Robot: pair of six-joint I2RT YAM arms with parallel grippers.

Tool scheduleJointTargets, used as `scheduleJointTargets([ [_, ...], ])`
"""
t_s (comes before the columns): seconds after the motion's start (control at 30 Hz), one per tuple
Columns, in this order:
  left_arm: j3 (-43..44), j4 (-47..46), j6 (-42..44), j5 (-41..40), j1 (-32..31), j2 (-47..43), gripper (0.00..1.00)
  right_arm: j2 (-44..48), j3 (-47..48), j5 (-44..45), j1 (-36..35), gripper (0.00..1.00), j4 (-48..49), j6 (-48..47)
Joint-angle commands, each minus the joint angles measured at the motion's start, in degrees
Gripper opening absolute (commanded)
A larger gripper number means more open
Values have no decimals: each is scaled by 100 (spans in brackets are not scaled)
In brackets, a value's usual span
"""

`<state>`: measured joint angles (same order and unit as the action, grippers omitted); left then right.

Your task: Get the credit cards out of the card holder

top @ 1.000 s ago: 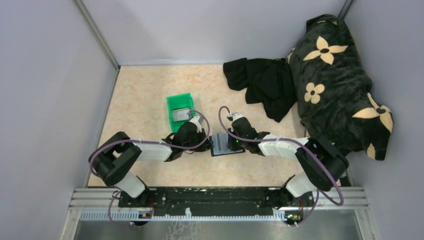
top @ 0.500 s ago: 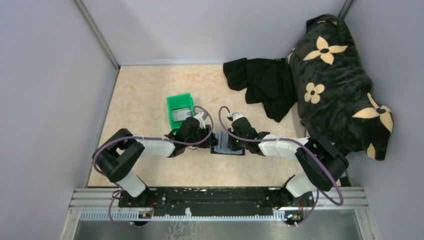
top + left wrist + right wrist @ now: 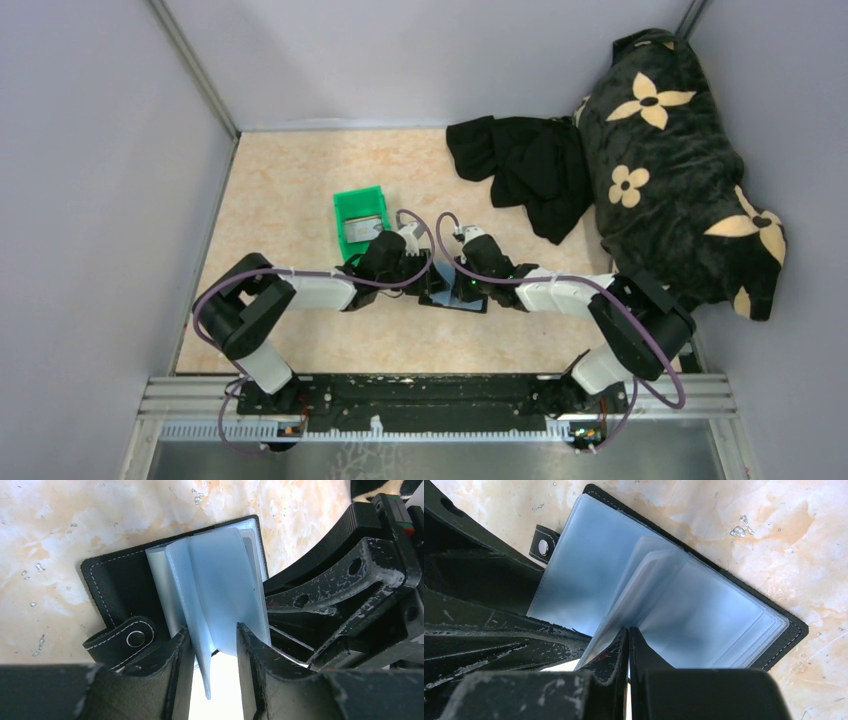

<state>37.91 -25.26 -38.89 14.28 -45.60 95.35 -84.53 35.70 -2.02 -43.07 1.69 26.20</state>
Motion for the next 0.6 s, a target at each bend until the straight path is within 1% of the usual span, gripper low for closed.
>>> scheduleJointTargets([
  [0.0,71,-101,110,233,-40,119,42,-19,77,14,-98,0,185,64],
  [0.13,169,-122,141,291,-68,302,42,717,96,482,-40,0,-280,-34],
  [0.2,199,-190,139,341,-80,381,41,1108,147,498,77,0,-514,-141],
  [0.3,274,-232,149,403,-88,481,41,1323,190,413,229,0,-715,-202],
  [0.43,294,-239,160,432,-104,532,40,1443,192,555,254,0,-850,-171],
  [0.47,282,-242,170,427,-106,536,40,1474,196,602,255,4,-869,-149],
  [0.57,261,-251,179,432,-111,559,40,1514,235,685,264,20,-905,-118],
])
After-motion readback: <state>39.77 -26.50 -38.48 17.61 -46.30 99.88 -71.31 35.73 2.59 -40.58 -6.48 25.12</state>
